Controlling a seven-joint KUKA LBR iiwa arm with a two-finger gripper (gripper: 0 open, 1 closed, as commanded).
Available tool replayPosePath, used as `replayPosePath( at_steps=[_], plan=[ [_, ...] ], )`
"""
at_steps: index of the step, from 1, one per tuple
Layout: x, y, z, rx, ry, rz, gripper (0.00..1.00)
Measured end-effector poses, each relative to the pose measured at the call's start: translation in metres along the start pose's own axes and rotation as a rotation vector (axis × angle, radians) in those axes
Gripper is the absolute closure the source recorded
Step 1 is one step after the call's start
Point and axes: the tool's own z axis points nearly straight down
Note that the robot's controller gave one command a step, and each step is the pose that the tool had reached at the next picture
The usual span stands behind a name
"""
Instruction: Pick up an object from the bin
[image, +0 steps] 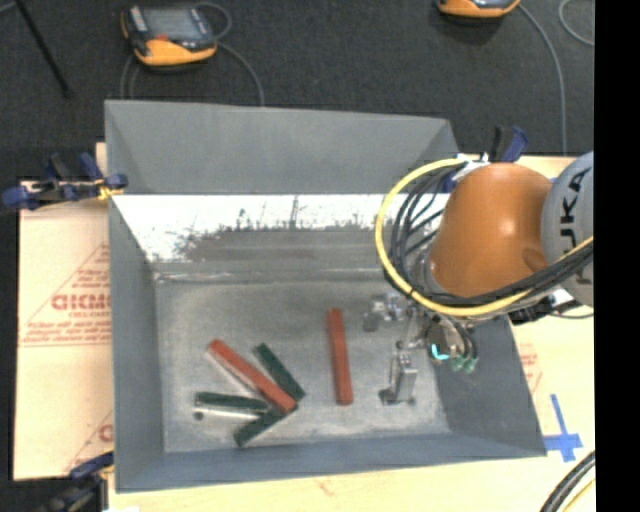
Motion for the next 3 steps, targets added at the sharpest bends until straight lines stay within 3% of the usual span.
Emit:
replayPosePath(
  at_steps=[1, 2, 3],
  plan=[
    [-0.002, 0.000, -0.004, 0.001, -0.008, -0.001, 0.00],
    [-0.022, 0.001, 0.053, 0.002, -0.011, -0.166, 0.00],
    [-0.037, 0.014, 0.054, 0.002, -0.007, -0.515, 0.00]
  ],
)
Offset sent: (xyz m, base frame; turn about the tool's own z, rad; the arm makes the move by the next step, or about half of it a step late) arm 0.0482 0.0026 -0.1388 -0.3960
